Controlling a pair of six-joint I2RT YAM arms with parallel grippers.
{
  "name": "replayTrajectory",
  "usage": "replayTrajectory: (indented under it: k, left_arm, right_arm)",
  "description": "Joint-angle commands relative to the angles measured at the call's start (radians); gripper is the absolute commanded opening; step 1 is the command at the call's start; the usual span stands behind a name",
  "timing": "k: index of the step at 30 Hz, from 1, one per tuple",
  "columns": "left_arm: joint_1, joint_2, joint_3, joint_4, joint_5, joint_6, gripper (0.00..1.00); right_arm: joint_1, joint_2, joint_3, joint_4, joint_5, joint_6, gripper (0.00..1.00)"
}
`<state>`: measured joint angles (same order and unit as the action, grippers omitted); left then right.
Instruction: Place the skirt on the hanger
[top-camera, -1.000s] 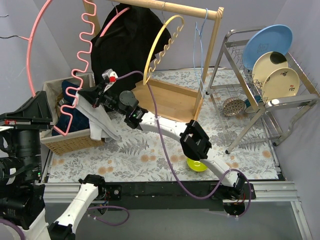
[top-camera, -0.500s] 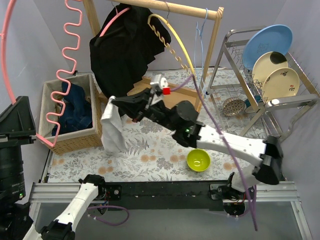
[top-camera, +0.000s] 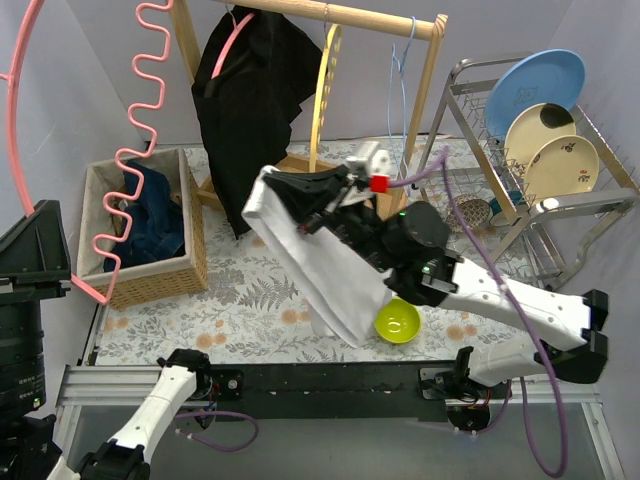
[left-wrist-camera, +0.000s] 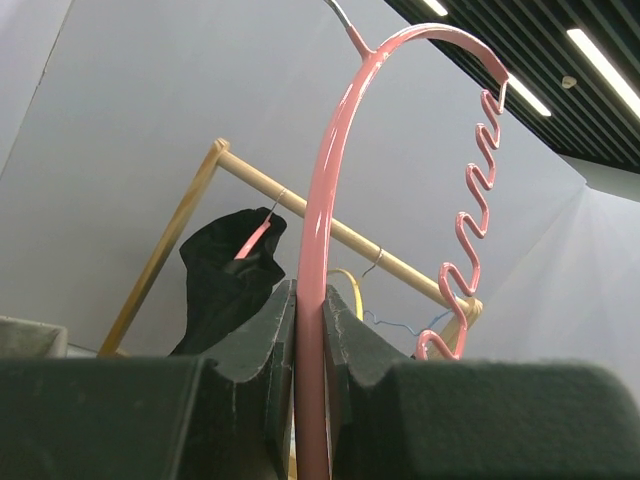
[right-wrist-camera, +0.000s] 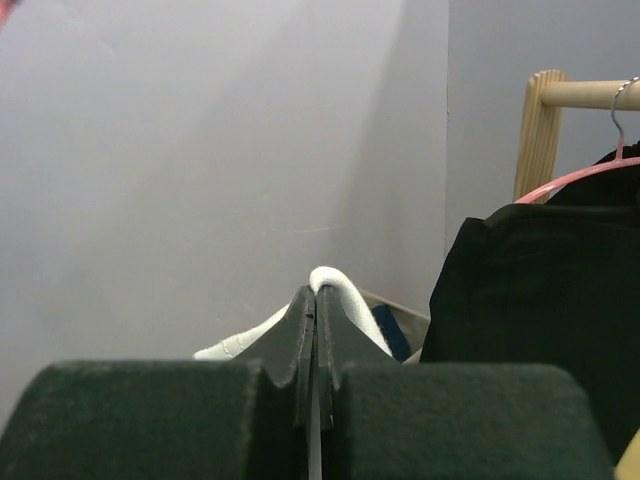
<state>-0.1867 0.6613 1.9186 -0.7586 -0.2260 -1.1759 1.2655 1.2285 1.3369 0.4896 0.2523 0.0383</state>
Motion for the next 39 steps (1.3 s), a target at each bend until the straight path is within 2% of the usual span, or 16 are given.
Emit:
replayTrajectory:
  k: [1, 4, 7, 8, 9, 11, 12, 15, 16, 21, 24, 29, 31, 33, 36, 39]
  left_arm:
    - [-0.003, 0.008, -0.029, 0.034, 0.017, -0.004, 0.00]
    - [-0.003, 0.000, -0.050, 0.048, 0.019, 0.013, 0.00]
    - [-0.003, -0.002, -0.040, 0.057, 0.004, 0.024, 0.00]
    - [-0.002, -0.002, -0.033, 0.067, 0.004, 0.024, 0.00]
    - [-0.002, -0.003, -0.023, 0.073, 0.002, 0.027, 0.00]
    - [-0.003, -0.002, -0.006, 0.077, 0.001, 0.030, 0.00]
    - [-0.002, 0.000, 0.002, 0.082, 0.005, 0.036, 0.00]
    - [-0.002, -0.002, 0.013, 0.093, 0.010, 0.047, 0.00]
    - [-0.003, -0.002, 0.008, 0.094, 0.010, 0.048, 0.00]
    - [-0.002, -0.014, -0.050, 0.108, 0.005, 0.065, 0.00]
    - [-0.003, -0.028, -0.113, 0.119, 0.002, 0.077, 0.00]
    - [-0.002, -0.031, -0.210, 0.117, -0.052, 0.122, 0.00]
    - [-0.002, -0.029, -0.243, 0.117, -0.091, 0.159, 0.00]
    - [-0.003, -0.031, -0.277, 0.123, -0.134, 0.183, 0.00]
    - [-0.003, -0.034, -0.314, 0.146, -0.150, 0.243, 0.00]
    - [-0.003, -0.042, -0.336, 0.177, -0.121, 0.333, 0.00]
  right_arm:
    - [0.000, 0.184, 0.157, -0.006, 0.027, -0.104, 0.01]
    - [-0.005, 0.363, 0.307, 0.047, 0.009, -0.126, 0.01]
    - [-0.020, 0.596, 0.630, 0.066, -0.072, -0.124, 0.01]
    - [-0.026, 0.743, 0.745, 0.037, -0.106, -0.112, 0.01]
    - [-0.047, 0.819, 1.009, 0.029, -0.142, -0.088, 0.01]
    - [-0.075, 0.990, 1.187, 0.058, -0.244, 0.053, 0.01]
    - [-0.089, 1.008, 1.200, 0.155, -0.245, 0.098, 0.01]
    - [-0.126, 0.941, 0.980, 0.334, -0.225, 0.225, 0.01]
    - [-0.146, 0.925, 0.847, 0.357, -0.228, 0.253, 0.01]
    - [-0.167, 0.953, 0.589, 0.385, -0.242, 0.354, 0.01]
    - [-0.173, 1.067, 0.594, 0.331, -0.284, 0.420, 0.01]
    - [-0.173, 1.290, 0.801, 0.158, -0.367, 0.486, 0.01]
    - [-0.173, 1.289, 0.802, 0.124, -0.363, 0.489, 0.25]
    - [-0.176, 1.251, 0.715, 0.153, -0.369, 0.477, 0.40]
    - [-0.181, 1.140, 0.606, 0.202, -0.384, 0.411, 0.56]
    - [-0.190, 1.034, 0.543, 0.172, -0.419, 0.351, 0.70]
